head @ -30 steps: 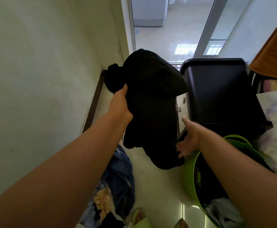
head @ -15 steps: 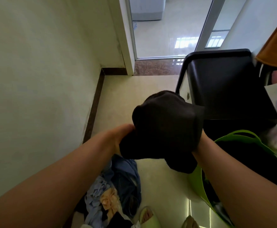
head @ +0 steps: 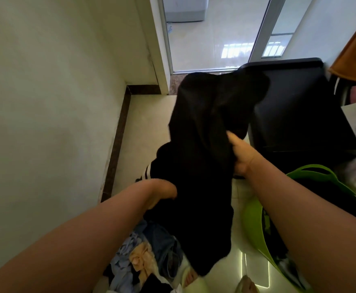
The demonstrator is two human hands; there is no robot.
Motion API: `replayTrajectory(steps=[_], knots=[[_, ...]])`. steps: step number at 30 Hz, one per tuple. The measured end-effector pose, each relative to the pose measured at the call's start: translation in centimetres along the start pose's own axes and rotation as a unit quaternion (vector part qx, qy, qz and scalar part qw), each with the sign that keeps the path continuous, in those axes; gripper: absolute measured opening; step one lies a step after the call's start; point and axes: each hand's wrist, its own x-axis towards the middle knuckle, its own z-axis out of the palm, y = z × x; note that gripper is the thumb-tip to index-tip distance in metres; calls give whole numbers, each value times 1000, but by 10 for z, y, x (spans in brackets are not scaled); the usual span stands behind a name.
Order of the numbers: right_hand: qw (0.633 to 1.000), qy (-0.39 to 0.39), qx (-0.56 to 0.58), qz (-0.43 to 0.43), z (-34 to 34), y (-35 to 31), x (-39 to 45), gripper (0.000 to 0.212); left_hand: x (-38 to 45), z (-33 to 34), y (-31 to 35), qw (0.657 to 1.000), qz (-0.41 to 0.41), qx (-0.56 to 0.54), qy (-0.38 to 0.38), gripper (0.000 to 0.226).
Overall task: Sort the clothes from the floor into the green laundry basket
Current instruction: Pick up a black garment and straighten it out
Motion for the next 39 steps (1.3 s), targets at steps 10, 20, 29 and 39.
replayTrajectory(steps=[10, 20, 29, 39], knots=[[955, 66, -285, -41, 6, 20, -4, 7, 38, -22, 30, 881, 137, -442, 100, 44], [961, 197, -179, -74, -95, 8, -74, 29, 38, 85, 105, 925, 92, -368, 17, 47], [915, 335, -209, -78, -245, 1, -180, 28, 65, 269, 166, 942, 93, -304, -104, 51], [853, 373, -337, 137, -347, 103, -151, 44, 139, 335, 152, 968, 118, -219, 32, 81]])
